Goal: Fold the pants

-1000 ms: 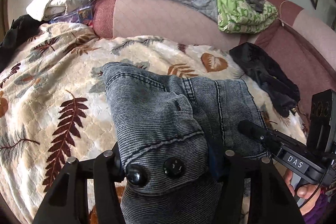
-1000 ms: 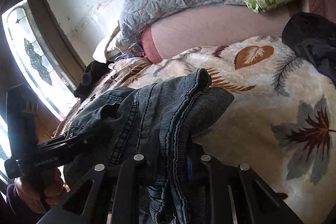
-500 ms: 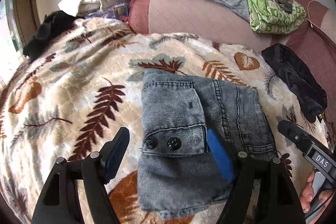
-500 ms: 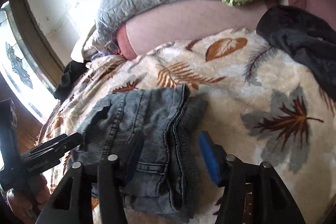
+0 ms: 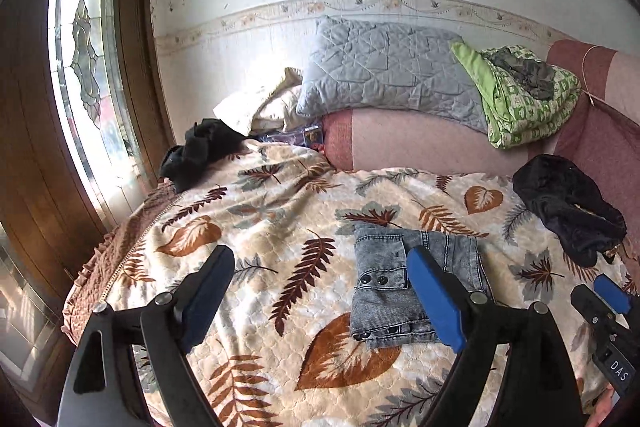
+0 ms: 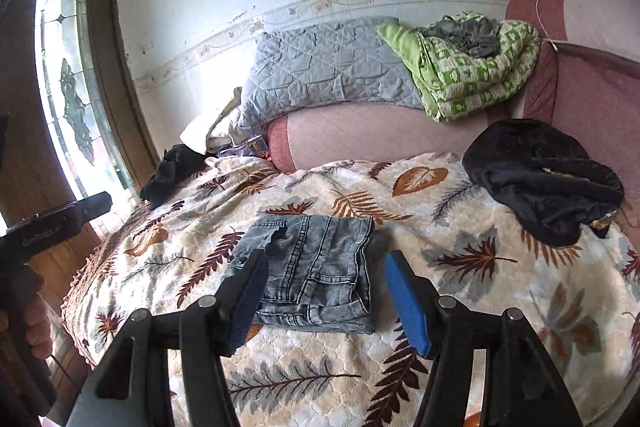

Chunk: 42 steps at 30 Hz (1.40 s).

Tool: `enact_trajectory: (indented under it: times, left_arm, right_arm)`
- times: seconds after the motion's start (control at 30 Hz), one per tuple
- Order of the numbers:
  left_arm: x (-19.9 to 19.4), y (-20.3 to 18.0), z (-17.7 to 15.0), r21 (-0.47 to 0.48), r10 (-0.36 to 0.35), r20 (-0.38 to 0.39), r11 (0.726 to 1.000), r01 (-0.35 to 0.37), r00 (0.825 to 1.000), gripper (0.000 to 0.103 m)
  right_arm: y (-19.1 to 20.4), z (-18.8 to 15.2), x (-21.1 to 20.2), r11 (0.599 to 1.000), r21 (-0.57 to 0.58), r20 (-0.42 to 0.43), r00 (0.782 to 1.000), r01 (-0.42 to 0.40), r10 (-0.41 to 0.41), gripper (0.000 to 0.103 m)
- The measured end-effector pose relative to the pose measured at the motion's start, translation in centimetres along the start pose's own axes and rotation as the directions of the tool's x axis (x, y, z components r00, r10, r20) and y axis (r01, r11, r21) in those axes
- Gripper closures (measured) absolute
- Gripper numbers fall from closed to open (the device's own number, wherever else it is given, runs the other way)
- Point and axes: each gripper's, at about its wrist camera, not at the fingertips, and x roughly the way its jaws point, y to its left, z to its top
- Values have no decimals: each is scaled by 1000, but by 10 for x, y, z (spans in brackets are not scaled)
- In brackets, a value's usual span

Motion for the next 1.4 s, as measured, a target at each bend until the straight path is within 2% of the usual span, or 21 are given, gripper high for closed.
enact_trajectory:
  times: [0.07,0.23,0.43,0.63,0.9,1.4]
  left_arm:
    - [-23,3,2,-2,-1,33,1000,1,999,10]
    - [-70,7,5,7,16,101,1000,-17,995,9]
    - [-99,14,7,6,71,138,997,-73,988,8]
    - [-110,23,6,-20,86,140,996,-84,986,8]
    - [-117,29,5,-33,95,152,995,-91,984,8]
    - [-124,40,6,-63,132,178,990,-123,975,8]
  right_arm:
    - [9,3,-18,1000,-18,23,1000,12,-12,36]
    - [26,9,-54,1000,-15,73,997,-17,18,35]
    - [46,15,-87,999,-41,141,990,-24,30,34]
    - [69,13,-112,994,-110,191,981,-4,25,32]
    - [86,10,-124,988,-157,214,976,-6,39,31]
    - [98,5,-110,981,-195,187,981,-22,59,31]
